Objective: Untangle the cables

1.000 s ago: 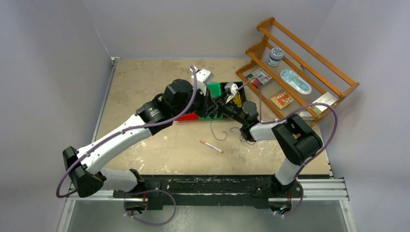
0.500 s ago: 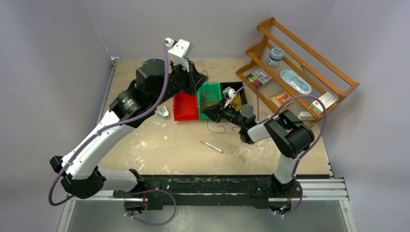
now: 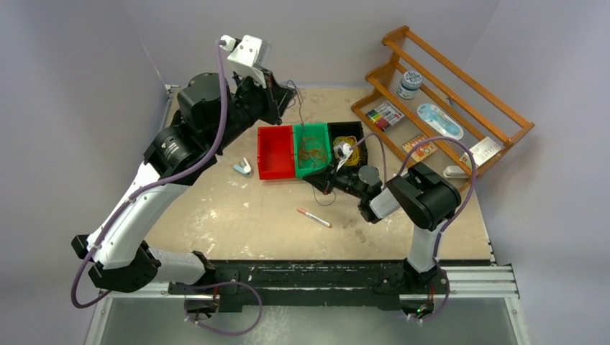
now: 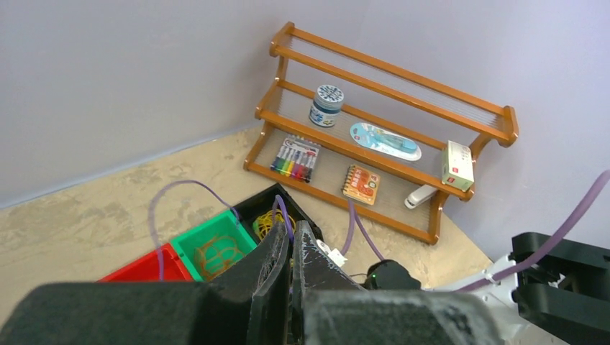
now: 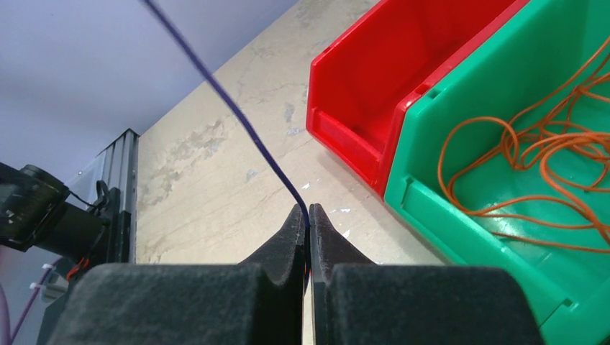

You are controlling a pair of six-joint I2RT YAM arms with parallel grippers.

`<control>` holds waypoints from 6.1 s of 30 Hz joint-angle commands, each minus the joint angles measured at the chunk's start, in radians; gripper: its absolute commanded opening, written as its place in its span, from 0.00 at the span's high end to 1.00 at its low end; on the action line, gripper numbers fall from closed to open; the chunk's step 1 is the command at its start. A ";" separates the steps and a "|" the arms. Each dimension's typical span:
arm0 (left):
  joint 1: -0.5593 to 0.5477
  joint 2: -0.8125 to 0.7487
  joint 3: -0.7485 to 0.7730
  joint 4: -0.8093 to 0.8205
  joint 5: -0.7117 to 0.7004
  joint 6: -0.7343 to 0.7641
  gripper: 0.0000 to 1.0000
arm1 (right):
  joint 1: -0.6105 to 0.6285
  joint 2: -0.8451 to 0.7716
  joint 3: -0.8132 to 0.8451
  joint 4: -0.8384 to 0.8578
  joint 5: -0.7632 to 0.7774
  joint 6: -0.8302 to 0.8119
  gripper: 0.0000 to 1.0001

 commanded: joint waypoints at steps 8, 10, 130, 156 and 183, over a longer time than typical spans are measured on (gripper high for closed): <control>0.085 0.002 -0.075 0.057 -0.040 -0.029 1.00 | 0.004 -0.224 -0.019 -0.088 0.049 -0.006 1.00; 0.138 -0.002 -0.129 0.096 0.016 -0.064 1.00 | 0.005 -0.295 0.005 -0.210 0.108 -0.052 1.00; 0.498 0.030 -0.980 0.706 0.230 -0.466 0.39 | 0.011 -0.353 0.358 -0.897 0.351 -0.250 1.00; 0.501 -0.190 -0.921 0.403 0.116 -0.252 0.36 | 0.014 -0.312 0.347 -0.858 0.473 -0.256 1.00; 0.503 -0.302 -0.983 0.353 -0.096 -0.223 0.36 | 0.030 -0.240 0.557 -1.155 0.416 -0.421 1.00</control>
